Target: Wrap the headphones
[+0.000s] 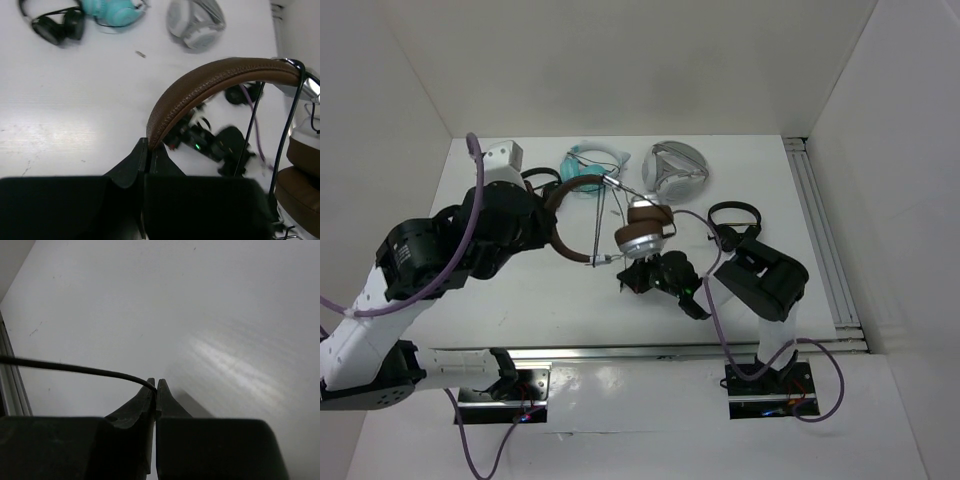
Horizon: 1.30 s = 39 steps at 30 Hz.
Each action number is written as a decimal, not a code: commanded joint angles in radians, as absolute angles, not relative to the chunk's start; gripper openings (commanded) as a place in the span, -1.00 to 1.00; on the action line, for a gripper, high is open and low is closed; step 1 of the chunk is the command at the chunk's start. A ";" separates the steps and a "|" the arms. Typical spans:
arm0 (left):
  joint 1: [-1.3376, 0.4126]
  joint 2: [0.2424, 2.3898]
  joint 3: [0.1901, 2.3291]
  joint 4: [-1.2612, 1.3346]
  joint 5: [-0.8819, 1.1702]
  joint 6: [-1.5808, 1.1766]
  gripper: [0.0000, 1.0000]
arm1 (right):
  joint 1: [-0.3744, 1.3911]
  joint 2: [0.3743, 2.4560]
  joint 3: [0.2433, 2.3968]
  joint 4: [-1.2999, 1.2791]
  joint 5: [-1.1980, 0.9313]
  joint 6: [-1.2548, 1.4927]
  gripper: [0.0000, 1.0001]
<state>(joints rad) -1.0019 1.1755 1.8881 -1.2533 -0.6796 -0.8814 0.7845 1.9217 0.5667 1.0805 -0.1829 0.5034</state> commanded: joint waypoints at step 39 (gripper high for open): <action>-0.426 1.209 1.213 -0.811 -0.421 -0.595 -1.00 | 1.520 1.252 1.273 -0.316 0.394 0.065 -1.00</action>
<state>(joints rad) -0.3546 1.2209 1.2057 -0.9085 -0.4412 -0.7067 1.5093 1.2556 1.2098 -0.1574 0.3382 0.1623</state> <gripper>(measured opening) 0.068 0.039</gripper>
